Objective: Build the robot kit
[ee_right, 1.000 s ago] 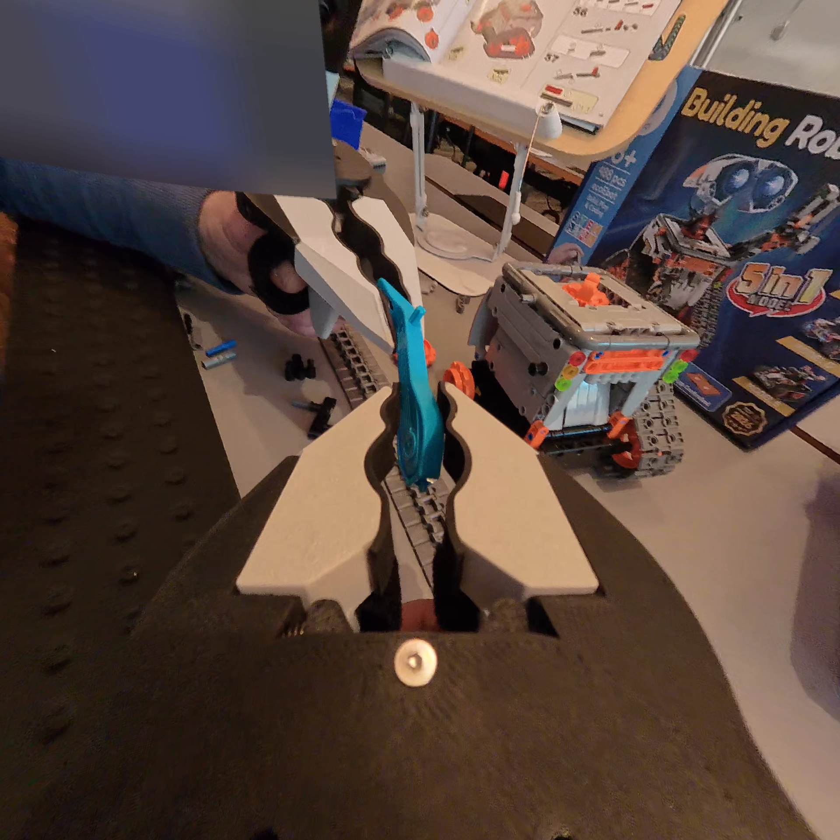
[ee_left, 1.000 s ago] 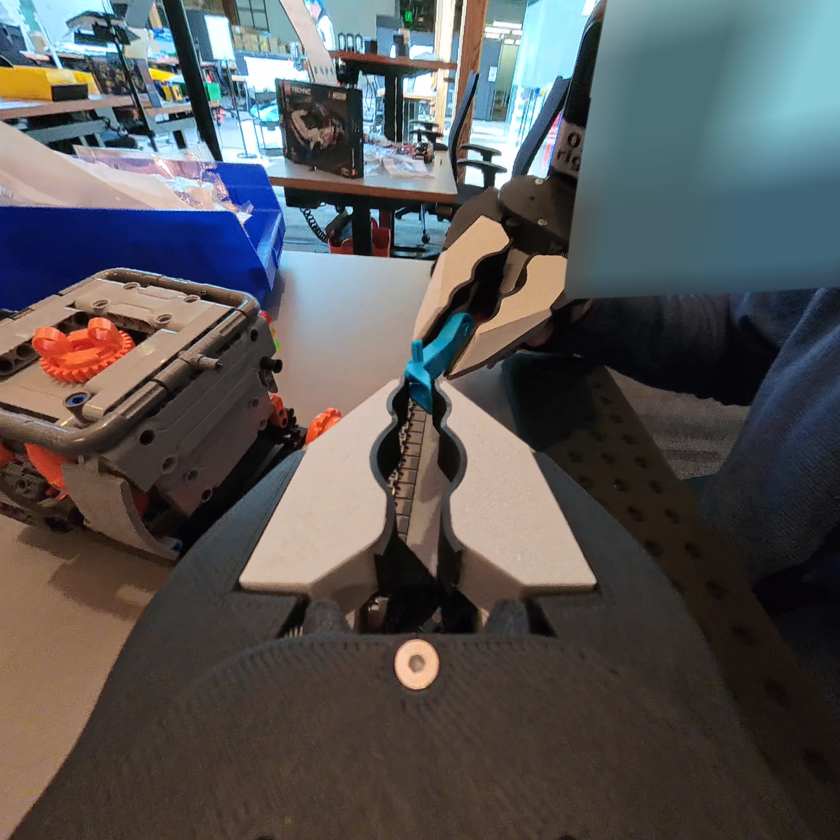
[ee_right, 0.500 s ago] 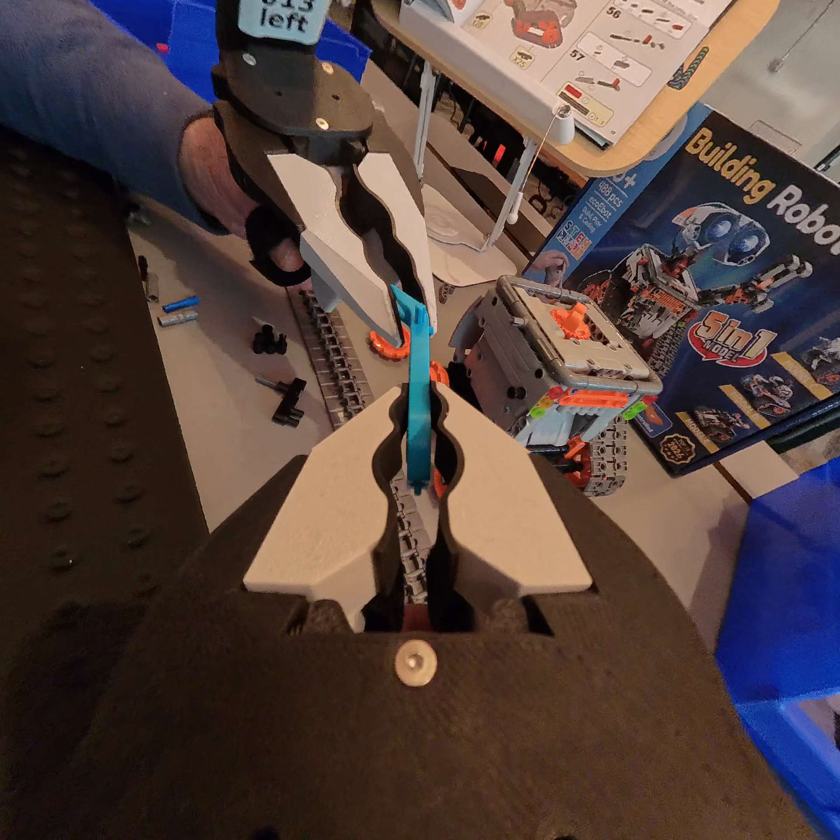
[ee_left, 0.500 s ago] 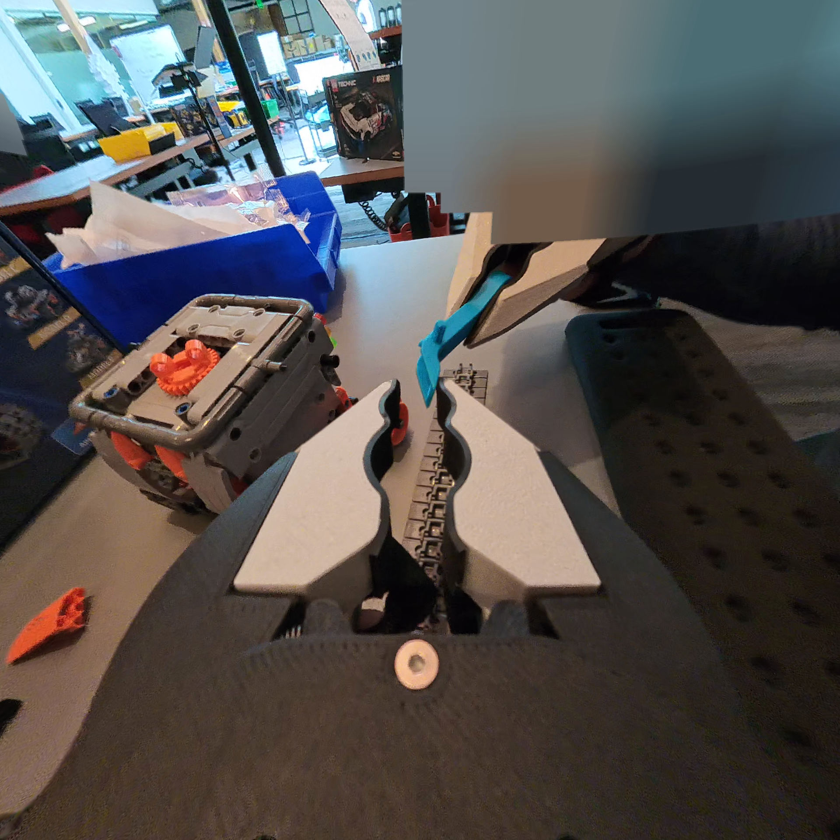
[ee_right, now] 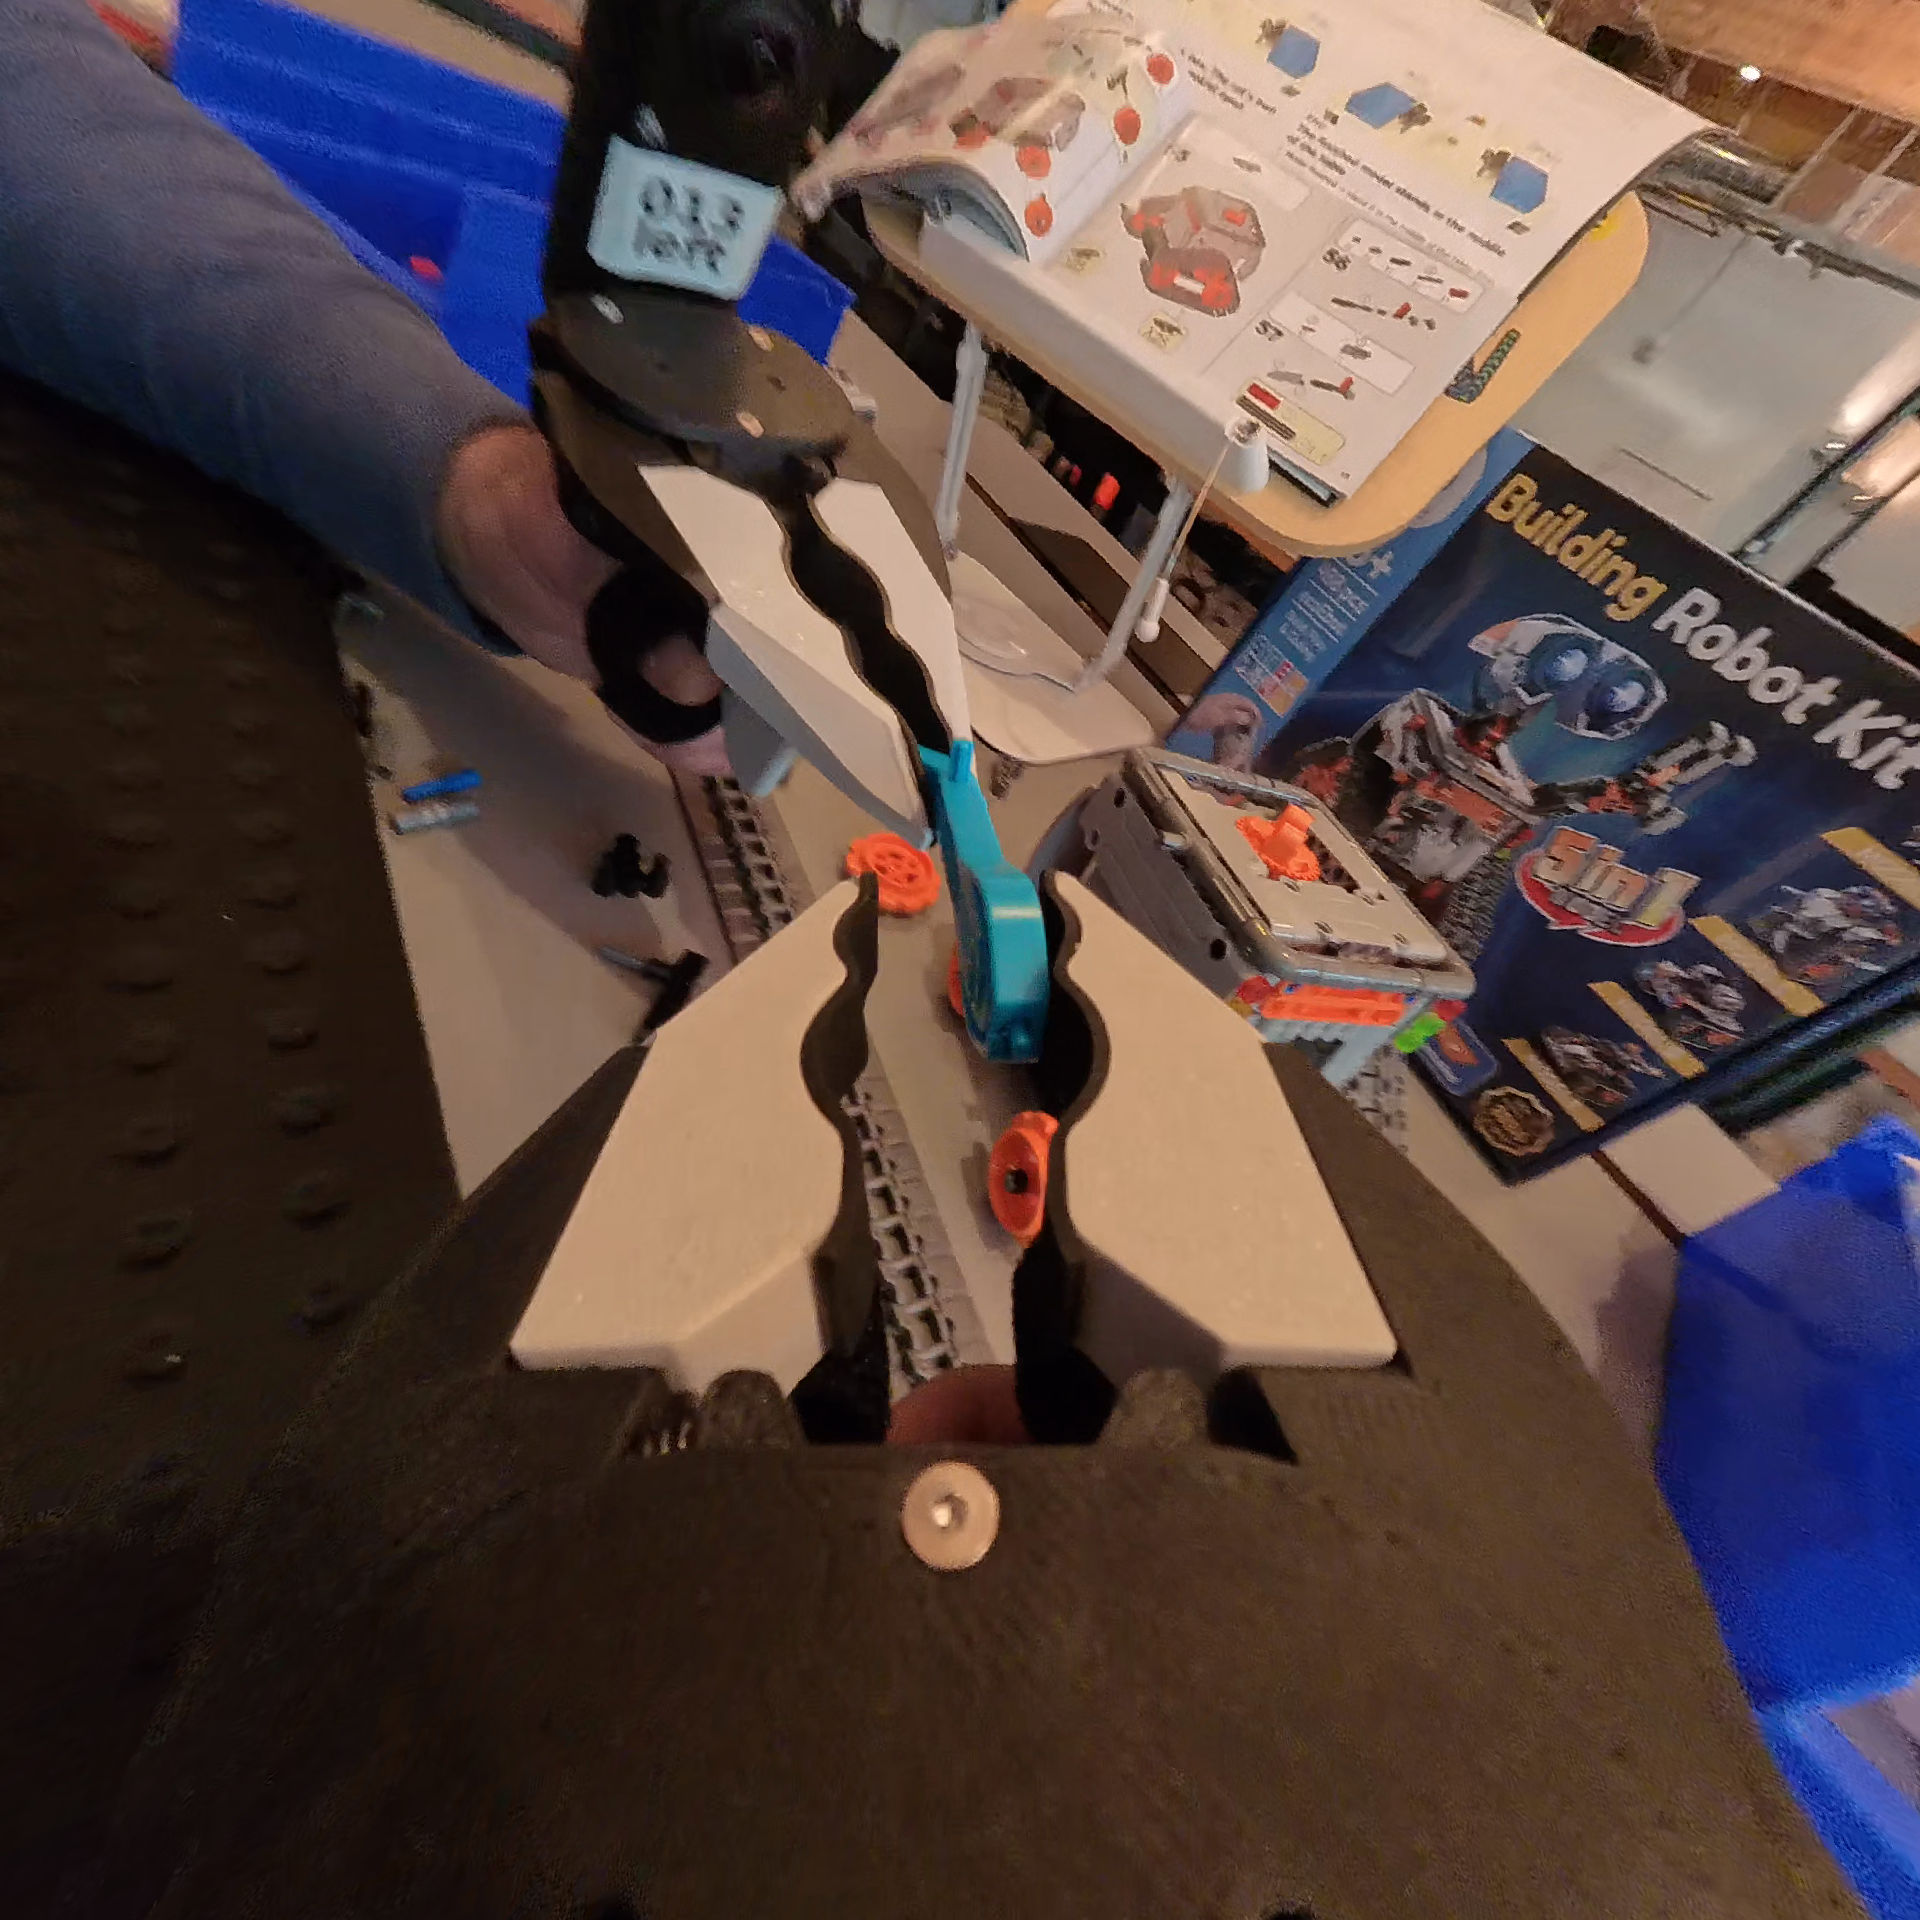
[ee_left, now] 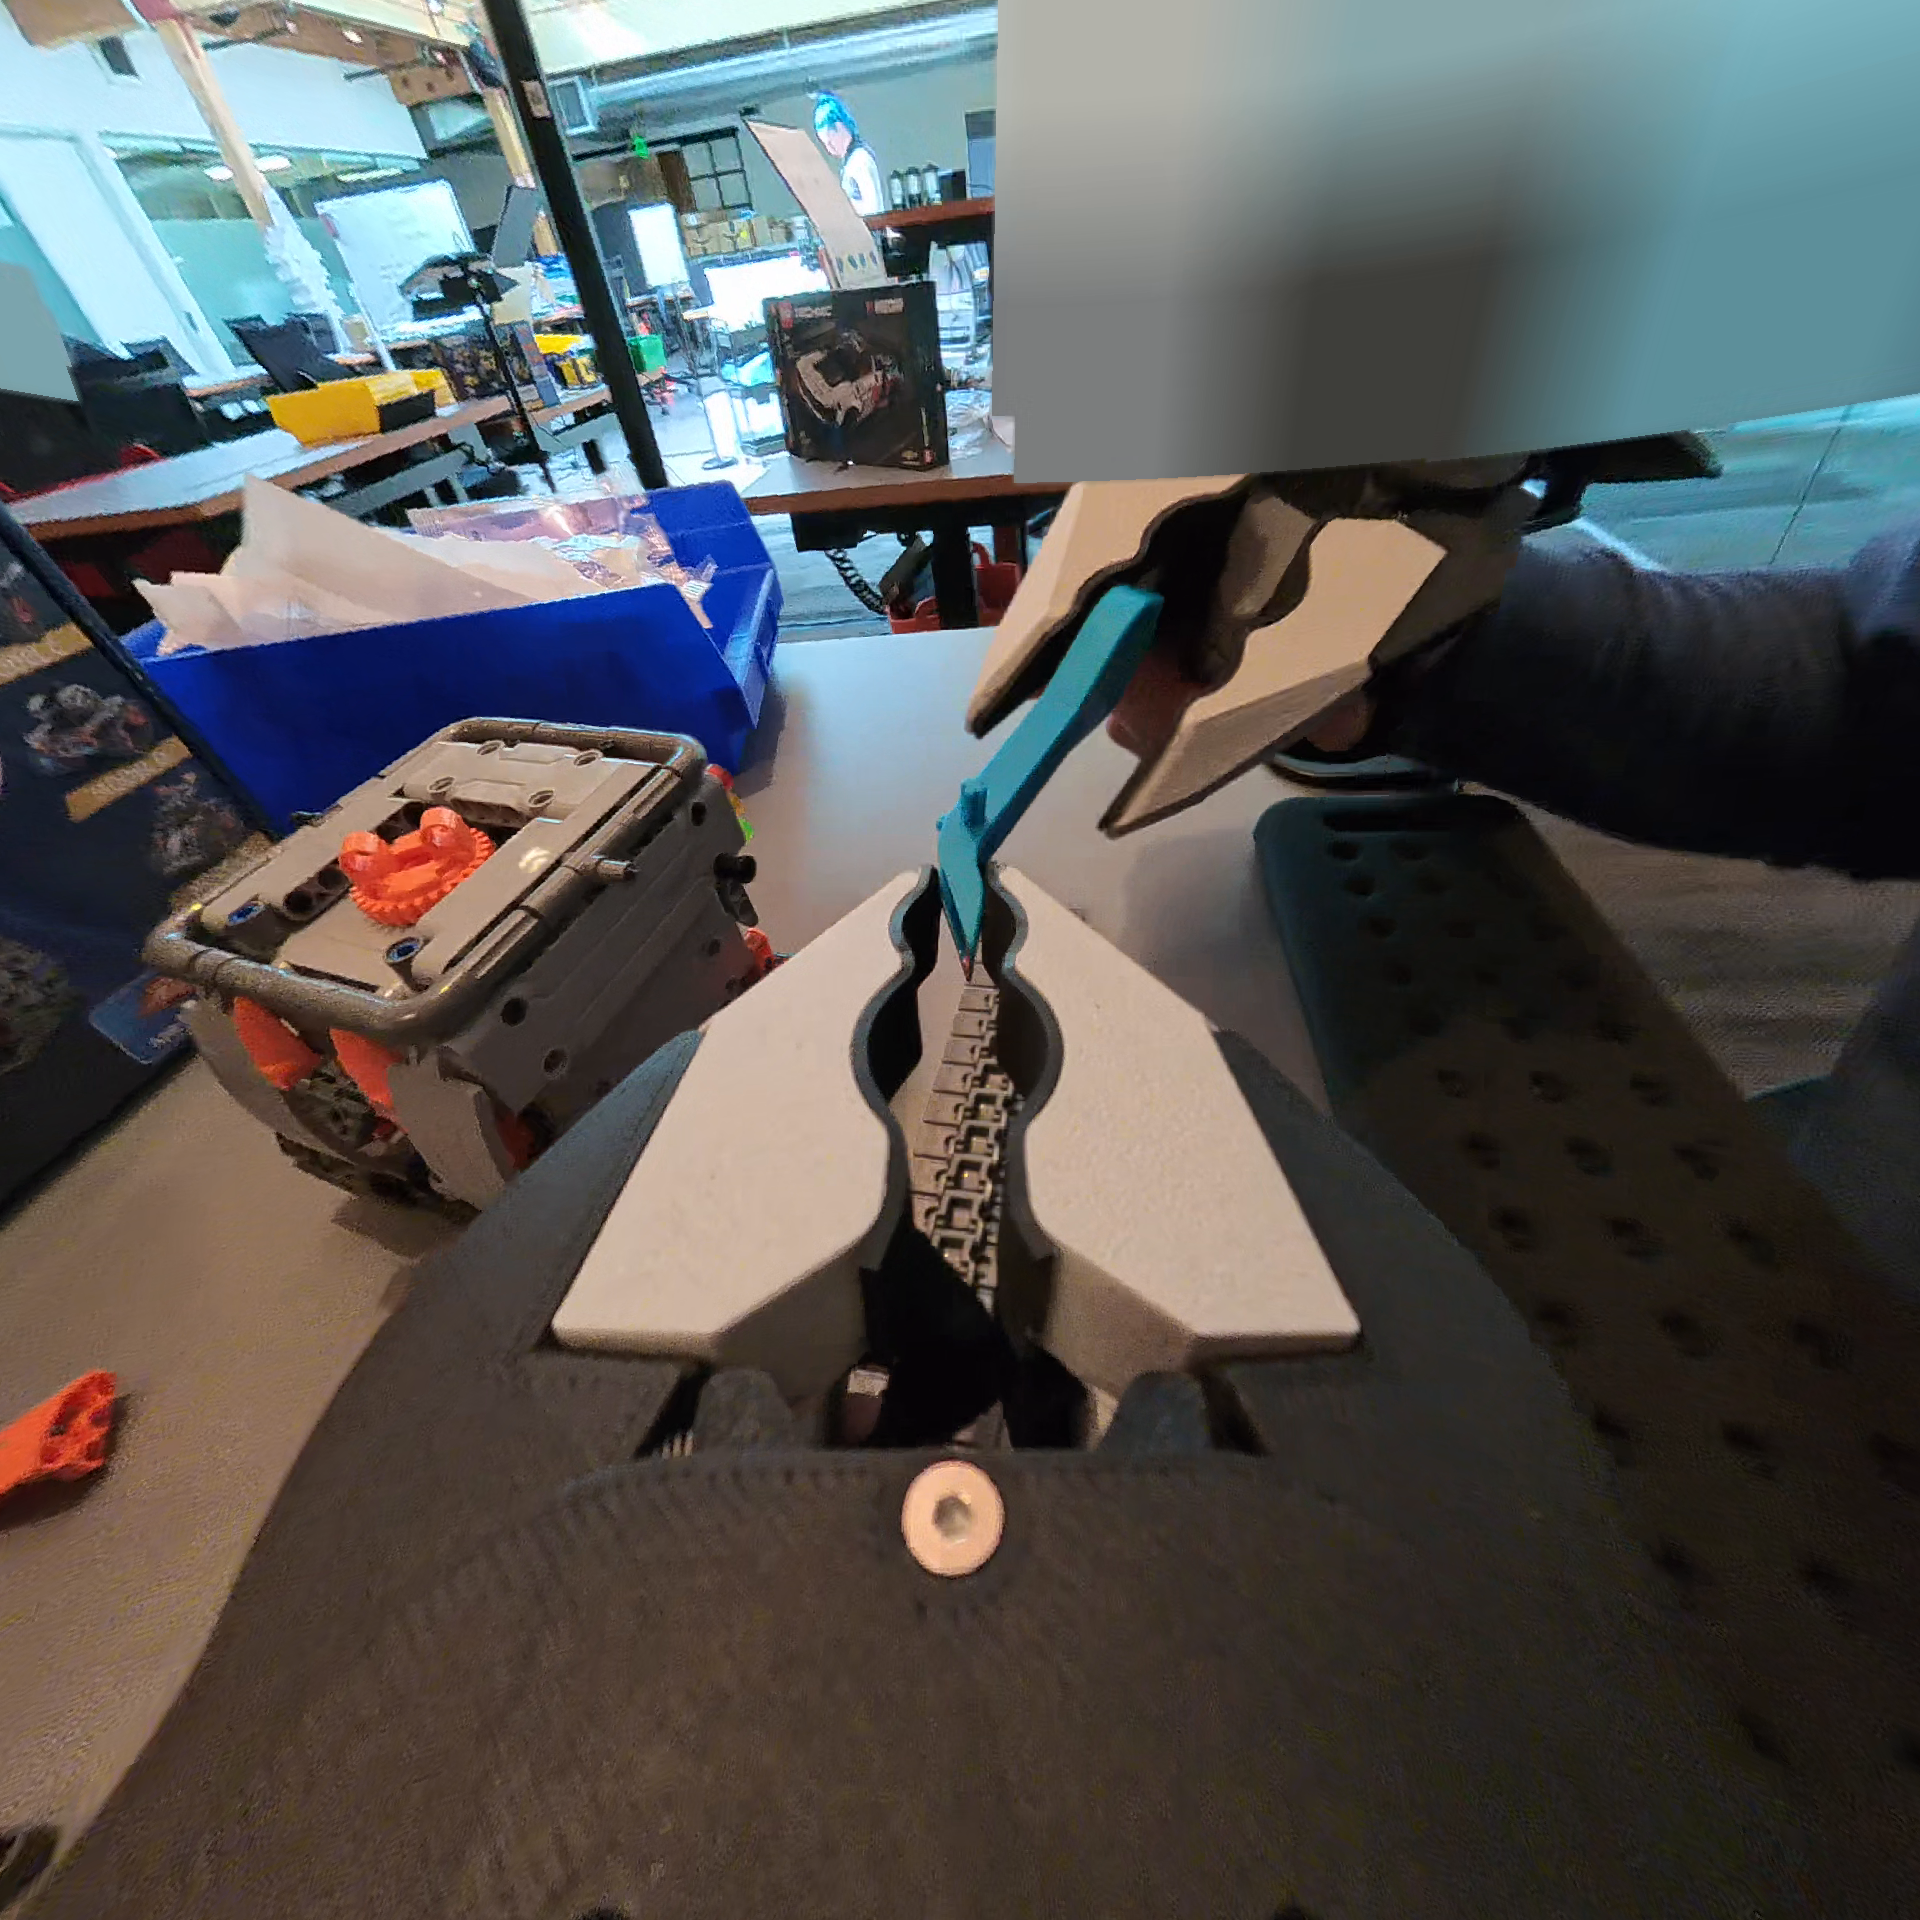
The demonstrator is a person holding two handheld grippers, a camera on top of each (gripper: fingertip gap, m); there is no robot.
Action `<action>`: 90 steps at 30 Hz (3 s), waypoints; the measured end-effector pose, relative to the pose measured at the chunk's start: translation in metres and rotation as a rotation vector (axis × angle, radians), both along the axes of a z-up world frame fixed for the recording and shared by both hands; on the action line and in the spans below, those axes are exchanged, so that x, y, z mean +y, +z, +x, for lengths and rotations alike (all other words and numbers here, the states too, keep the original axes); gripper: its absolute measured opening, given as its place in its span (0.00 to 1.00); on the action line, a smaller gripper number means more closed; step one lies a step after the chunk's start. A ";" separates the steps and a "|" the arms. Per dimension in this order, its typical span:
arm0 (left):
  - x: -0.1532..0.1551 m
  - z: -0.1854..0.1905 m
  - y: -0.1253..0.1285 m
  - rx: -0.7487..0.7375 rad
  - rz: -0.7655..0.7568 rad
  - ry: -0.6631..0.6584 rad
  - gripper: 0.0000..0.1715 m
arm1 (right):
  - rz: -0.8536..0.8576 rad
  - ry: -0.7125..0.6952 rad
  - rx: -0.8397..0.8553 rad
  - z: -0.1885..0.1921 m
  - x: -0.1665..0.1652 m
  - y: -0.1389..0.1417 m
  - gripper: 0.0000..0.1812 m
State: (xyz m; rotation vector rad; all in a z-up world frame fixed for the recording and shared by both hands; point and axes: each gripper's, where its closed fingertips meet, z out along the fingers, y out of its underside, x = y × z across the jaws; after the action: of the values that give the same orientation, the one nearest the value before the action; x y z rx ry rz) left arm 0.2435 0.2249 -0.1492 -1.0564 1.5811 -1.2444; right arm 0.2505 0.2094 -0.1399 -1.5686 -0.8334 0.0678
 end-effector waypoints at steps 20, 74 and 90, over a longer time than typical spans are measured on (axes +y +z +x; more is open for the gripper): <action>-0.018 -0.001 -0.001 -0.013 -0.025 -0.096 0.04 | 0.002 0.078 0.041 -0.016 -0.003 0.004 0.03; 0.092 0.039 -0.070 0.381 0.155 -0.053 0.21 | -0.321 -0.215 -0.253 0.027 0.083 -0.088 0.03; 0.092 0.042 -0.067 0.355 0.149 -0.045 0.19 | -0.437 -0.179 -0.080 0.033 0.081 -0.087 0.03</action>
State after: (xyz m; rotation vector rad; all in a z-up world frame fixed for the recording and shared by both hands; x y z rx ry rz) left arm 0.2858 0.3171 -0.2160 -1.1974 1.9426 -0.9863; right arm 0.2840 0.2904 -0.2272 -2.0634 -0.7689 0.0602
